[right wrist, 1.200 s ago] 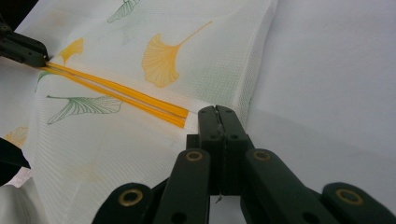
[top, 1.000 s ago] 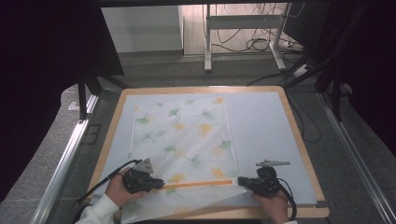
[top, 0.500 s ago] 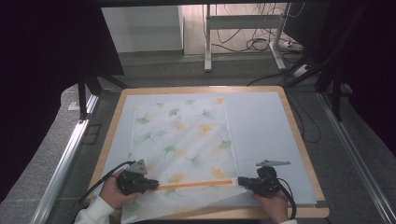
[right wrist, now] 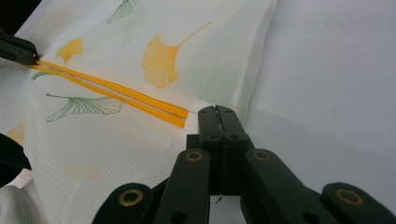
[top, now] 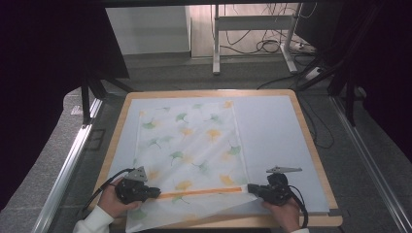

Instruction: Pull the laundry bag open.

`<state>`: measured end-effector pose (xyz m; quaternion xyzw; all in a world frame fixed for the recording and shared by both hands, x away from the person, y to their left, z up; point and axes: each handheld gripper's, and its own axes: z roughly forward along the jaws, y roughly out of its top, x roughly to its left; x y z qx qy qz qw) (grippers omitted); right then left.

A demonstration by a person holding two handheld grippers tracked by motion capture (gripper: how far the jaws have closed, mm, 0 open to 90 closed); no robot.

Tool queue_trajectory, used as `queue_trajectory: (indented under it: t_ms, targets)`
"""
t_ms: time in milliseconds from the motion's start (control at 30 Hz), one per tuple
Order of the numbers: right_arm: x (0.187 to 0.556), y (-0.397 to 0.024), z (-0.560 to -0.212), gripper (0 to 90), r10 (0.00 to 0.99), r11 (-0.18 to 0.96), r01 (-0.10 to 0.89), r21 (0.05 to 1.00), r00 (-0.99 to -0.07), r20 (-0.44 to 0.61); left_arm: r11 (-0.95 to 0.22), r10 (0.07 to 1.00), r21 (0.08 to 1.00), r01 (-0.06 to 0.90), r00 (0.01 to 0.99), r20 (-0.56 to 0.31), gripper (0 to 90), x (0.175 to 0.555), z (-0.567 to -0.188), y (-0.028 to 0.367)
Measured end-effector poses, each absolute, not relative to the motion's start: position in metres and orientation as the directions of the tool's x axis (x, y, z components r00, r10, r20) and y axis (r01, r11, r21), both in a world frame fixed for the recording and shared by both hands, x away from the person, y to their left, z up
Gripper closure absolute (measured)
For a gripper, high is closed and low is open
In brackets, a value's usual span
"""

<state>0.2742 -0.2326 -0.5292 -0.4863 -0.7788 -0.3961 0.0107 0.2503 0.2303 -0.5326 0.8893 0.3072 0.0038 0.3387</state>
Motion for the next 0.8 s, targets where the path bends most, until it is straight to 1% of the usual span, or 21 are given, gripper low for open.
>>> queue_trajectory:
  t_ms: [267, 800]
  targets:
    - [0.274, -0.233, -0.529, 89.5, 0.748, 0.215, 0.766, 0.606, -0.528, 0.402, -0.563, 0.560, 0.608, 0.560, 0.799, -0.217, 85.0, 0.248, -0.534, 0.240]
    - [0.274, -0.233, -0.529, 89.5, 0.748, 0.215, 0.766, 0.605, -0.528, 0.403, -0.552, 0.579, 0.609, 0.569, 0.788, -0.211, 84.9, 0.244, -0.534, 0.254]
